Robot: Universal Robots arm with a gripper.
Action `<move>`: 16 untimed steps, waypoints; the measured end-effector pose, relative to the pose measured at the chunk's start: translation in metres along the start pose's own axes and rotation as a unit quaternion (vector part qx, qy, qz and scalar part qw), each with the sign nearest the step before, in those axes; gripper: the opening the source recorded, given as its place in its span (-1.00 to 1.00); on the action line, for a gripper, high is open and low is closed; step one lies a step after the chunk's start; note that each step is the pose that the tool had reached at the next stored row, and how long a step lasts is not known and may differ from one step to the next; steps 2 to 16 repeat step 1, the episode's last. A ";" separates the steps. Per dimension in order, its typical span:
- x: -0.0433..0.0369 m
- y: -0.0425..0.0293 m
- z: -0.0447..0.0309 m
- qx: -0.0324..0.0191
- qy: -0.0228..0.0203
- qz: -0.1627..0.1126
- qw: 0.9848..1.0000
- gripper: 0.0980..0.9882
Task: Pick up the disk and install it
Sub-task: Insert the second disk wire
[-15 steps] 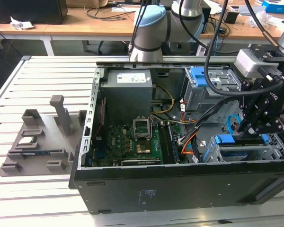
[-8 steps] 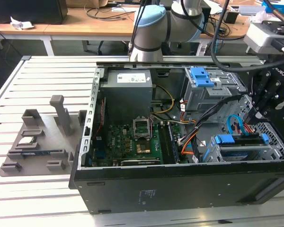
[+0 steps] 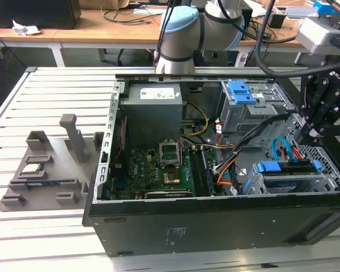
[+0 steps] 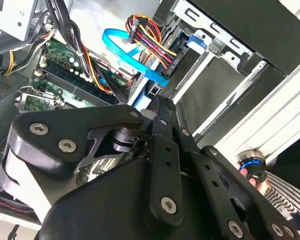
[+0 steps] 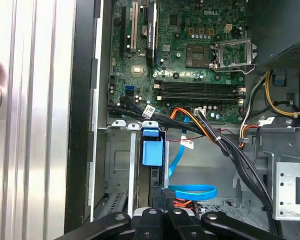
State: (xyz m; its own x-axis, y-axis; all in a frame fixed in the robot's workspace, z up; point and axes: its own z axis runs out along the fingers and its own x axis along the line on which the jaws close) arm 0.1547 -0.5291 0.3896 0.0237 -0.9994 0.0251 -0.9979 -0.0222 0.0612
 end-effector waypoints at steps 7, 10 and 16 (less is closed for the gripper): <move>0.0000 0.0000 -0.0001 0.000 0.000 0.000 1.000 -0.98; 0.0000 0.0000 -0.0001 0.000 0.000 0.000 1.000 -0.98; 0.0000 0.0000 -0.0001 0.000 0.000 0.000 1.000 -0.98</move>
